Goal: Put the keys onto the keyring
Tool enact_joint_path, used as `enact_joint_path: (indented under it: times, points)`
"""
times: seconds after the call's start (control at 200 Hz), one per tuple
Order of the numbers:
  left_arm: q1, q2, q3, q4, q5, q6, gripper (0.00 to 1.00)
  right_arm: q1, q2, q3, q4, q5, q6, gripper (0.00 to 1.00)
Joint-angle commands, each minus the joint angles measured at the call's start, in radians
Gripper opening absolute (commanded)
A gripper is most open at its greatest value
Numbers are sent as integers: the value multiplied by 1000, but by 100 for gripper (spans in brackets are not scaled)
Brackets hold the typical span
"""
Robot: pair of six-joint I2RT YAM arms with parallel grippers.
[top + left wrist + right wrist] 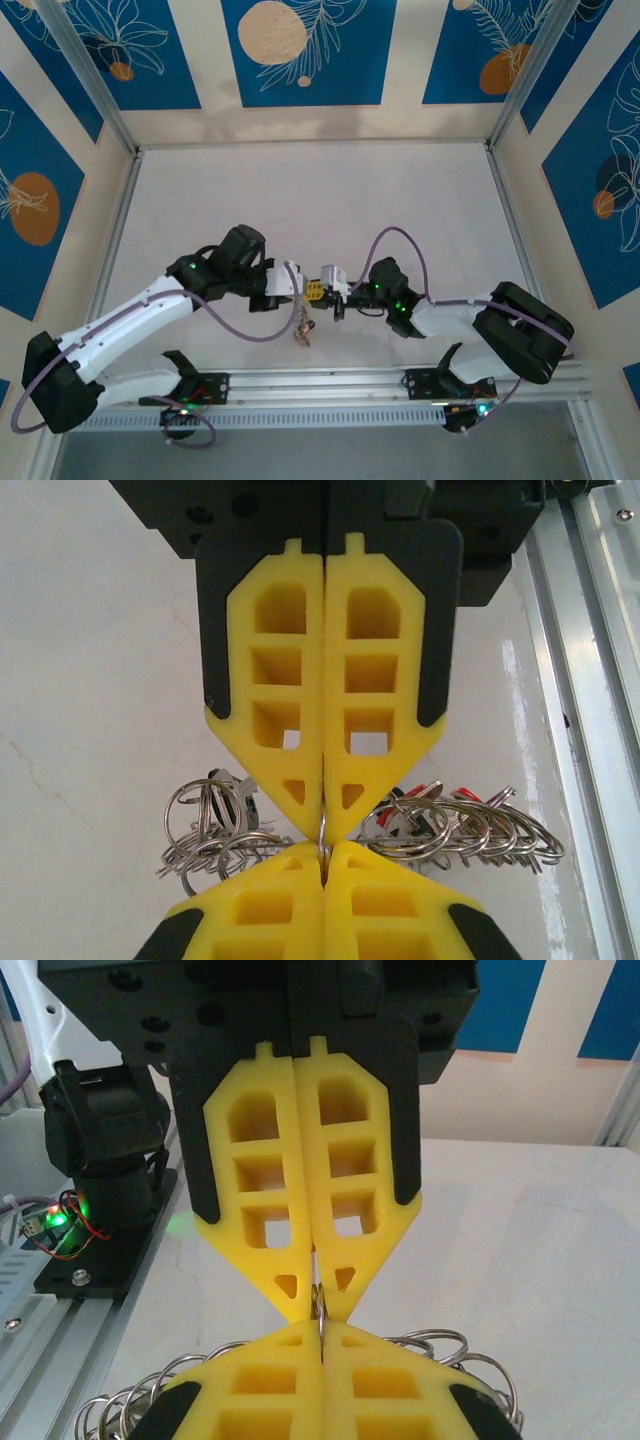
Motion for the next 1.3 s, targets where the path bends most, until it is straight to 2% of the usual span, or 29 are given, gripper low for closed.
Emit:
enact_joint_path:
  times: [0.0, 0.055, 0.185, 0.3, 0.52, 0.895, 1.175, 1.295]
  points:
    - [-1, 28, 101, -132, -85, 50, 0, 6, -67, 5, -40, 17, -72, 20]
    - [-9, 48, 154, -193, -123, 58, 0, 5, -91, 5, -94, 37, -106, 27]
    - [-35, 103, 264, -335, -186, 94, 0, -7, -160, 13, -220, 57, -146, 31]
    - [-62, 150, 336, -423, -249, 98, 0, -16, -174, 13, -242, 59, -140, 39]
    - [-82, 194, 389, -447, -189, 74, 0, -14, -135, 25, -176, 34, -72, 42]
    - [-90, 248, 429, -466, -140, 28, 0, -4, -25, 60, -56, -2, 1, 28]
    - [-90, 246, 429, -438, -109, 22, 0, 14, 13, 72, -14, -19, 27, 27]
    - [-90, 244, 428, -435, -87, 24, 0, 18, 18, 76, -14, -14, 29, 13]
